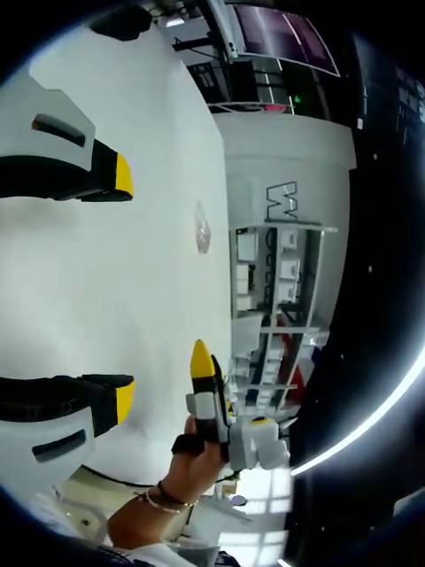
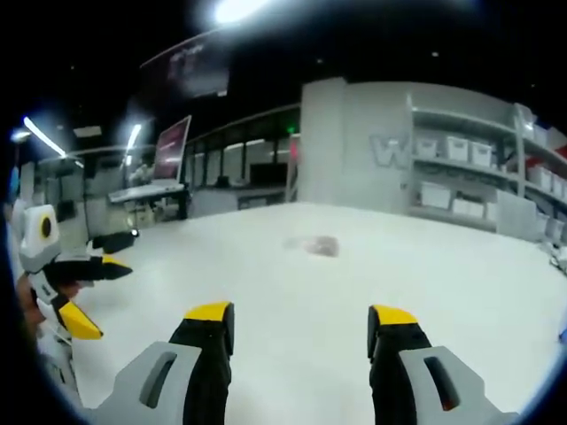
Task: Open the resealable bag by pulling the two sides of the seal apart until the entire bag opening is separated and visibly accessible.
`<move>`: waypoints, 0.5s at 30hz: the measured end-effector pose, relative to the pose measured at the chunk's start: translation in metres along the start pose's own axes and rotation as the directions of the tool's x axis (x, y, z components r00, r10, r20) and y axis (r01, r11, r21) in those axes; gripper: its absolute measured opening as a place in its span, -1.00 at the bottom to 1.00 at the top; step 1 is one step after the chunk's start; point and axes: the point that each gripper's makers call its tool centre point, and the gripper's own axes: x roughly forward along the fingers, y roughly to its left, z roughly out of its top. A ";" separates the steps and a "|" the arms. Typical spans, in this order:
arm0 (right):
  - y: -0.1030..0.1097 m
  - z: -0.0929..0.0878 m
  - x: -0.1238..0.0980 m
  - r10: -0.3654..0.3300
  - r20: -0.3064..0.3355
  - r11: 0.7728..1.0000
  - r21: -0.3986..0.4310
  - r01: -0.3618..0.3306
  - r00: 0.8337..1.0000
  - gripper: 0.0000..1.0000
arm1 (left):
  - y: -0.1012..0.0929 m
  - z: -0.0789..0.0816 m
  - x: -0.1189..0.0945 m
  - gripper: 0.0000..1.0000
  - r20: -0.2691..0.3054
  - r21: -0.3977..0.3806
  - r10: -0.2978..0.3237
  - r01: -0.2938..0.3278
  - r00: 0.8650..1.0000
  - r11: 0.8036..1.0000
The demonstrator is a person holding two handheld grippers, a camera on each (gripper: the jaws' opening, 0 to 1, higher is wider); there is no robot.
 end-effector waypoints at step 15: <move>-0.003 0.009 0.001 0.020 -0.012 1.000 0.011 -0.020 1.000 0.20 | -0.009 0.003 0.006 0.58 -0.008 -0.006 -0.029 0.029 1.000 1.000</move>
